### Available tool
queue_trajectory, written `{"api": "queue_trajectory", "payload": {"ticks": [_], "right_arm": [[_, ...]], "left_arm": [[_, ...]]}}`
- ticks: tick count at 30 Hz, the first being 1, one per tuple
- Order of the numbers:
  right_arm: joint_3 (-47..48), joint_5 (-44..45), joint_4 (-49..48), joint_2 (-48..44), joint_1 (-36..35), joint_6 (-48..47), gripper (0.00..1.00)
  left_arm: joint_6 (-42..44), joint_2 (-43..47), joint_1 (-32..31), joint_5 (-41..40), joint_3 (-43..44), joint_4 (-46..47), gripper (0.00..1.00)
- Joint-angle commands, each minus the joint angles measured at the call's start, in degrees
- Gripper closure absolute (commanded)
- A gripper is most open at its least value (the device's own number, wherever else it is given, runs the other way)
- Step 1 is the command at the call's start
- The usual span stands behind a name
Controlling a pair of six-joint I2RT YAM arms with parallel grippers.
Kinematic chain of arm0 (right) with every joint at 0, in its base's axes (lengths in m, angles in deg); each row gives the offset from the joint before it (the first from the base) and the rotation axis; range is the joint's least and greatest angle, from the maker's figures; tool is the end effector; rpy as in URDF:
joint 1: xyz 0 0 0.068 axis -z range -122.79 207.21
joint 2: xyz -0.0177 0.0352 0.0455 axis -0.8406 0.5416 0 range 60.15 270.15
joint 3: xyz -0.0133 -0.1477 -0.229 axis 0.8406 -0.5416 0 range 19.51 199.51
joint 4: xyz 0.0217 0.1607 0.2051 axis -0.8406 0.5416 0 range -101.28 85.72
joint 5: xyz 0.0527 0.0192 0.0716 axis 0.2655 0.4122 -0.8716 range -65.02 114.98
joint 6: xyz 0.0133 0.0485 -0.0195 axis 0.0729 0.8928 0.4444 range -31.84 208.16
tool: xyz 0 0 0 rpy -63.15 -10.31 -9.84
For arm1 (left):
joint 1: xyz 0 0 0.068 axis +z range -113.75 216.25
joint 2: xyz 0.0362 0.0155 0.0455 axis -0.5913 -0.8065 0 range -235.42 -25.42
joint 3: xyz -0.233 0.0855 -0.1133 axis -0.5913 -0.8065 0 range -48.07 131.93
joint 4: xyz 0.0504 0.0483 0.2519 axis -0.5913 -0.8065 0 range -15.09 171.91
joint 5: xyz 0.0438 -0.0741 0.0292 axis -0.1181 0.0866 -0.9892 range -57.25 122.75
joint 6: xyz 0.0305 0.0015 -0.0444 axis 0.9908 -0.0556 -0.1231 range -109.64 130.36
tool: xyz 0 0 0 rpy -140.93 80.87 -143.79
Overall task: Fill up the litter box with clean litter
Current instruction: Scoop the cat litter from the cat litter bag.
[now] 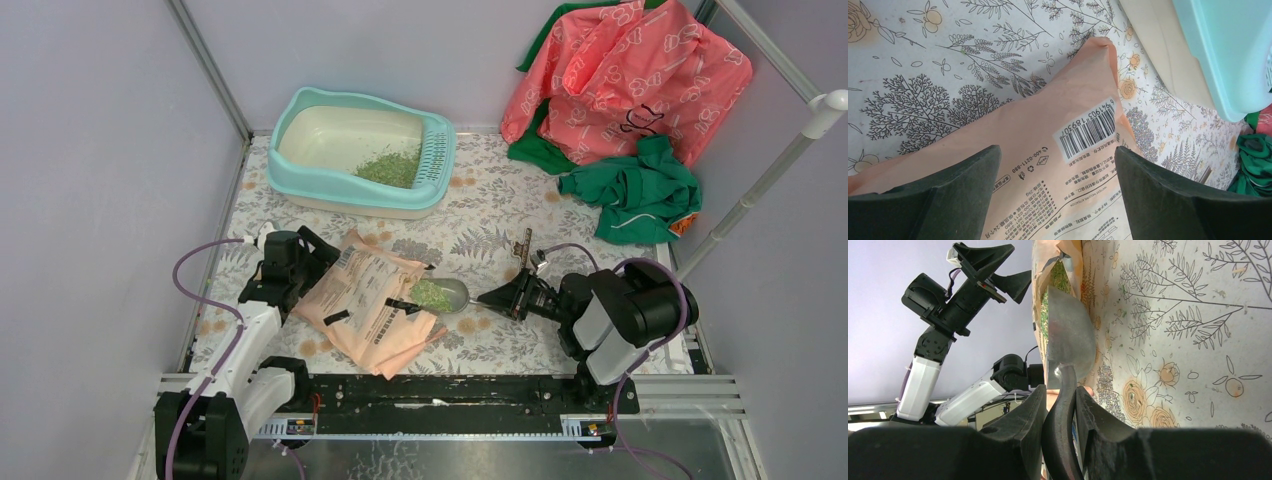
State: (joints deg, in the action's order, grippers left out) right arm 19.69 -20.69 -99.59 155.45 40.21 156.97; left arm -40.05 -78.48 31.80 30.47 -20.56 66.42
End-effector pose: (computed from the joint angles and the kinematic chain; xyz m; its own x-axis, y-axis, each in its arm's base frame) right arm 0.1651 0.0772 0.1152 -0.8647 0.4171 -0.2798 -0.2136 0.1988 0.9565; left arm 0.1905 -0.0134 0.2011 -0.4538 -0.7371 -0.5008 -0.4741 0.6756 -0.5647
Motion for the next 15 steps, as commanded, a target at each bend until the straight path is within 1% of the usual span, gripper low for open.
{"api": "queue_trajectory", "payload": {"ticks": [1, 9, 15], "right_arm": [[-10.2, -2.1, -9.1, -0.5, 0.7, -0.4, 1.00], [-9.5, -4.5, -9.1, -0.7, 3.5, 0.8, 1.00], [-8.7, -6.3, -9.0, -3.8, 4.1, 3.6, 1.00]], "left_arm": [[0.8, 0.9, 0.2, 0.0, 1.4, -0.2, 0.08], [0.8, 0.4, 0.1, 0.5, 1.8, 0.2, 0.08], [0.4, -0.1, 0.1, 1.3, 1.5, 1.0, 0.09]]}}
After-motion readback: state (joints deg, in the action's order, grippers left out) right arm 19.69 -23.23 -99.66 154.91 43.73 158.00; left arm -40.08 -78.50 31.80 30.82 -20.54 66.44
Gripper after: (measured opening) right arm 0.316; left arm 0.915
